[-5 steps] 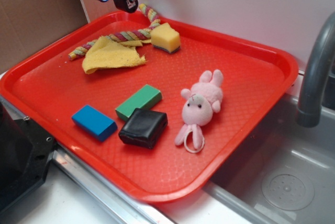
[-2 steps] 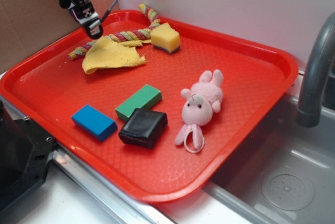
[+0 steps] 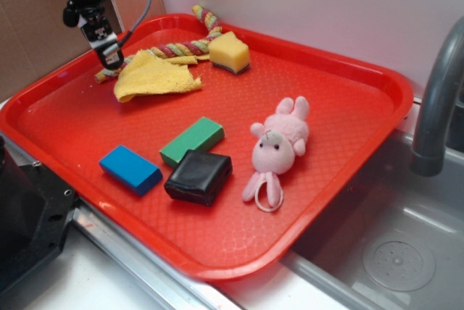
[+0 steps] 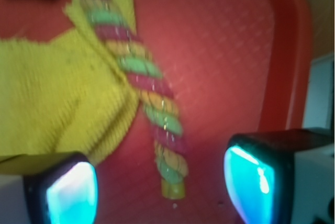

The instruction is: Grab the multicolored rope.

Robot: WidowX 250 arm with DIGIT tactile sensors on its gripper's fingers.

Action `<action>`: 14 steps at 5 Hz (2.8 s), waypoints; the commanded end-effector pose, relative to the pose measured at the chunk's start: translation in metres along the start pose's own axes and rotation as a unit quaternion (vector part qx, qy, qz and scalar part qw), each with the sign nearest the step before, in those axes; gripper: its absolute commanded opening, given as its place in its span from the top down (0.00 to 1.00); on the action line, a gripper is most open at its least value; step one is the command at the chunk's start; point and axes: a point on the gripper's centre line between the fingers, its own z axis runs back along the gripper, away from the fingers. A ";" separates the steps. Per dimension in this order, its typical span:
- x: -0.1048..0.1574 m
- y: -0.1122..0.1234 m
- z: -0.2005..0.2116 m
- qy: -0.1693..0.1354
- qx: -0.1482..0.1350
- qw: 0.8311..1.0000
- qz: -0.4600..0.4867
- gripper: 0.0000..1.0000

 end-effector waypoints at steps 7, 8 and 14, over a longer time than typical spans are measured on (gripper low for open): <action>-0.029 0.001 -0.018 -0.030 -0.024 0.999 -0.019 0.00; -0.027 0.000 -0.019 -0.047 -0.033 0.998 -0.009 0.00; -0.010 0.008 -0.030 0.007 -0.002 1.000 0.010 1.00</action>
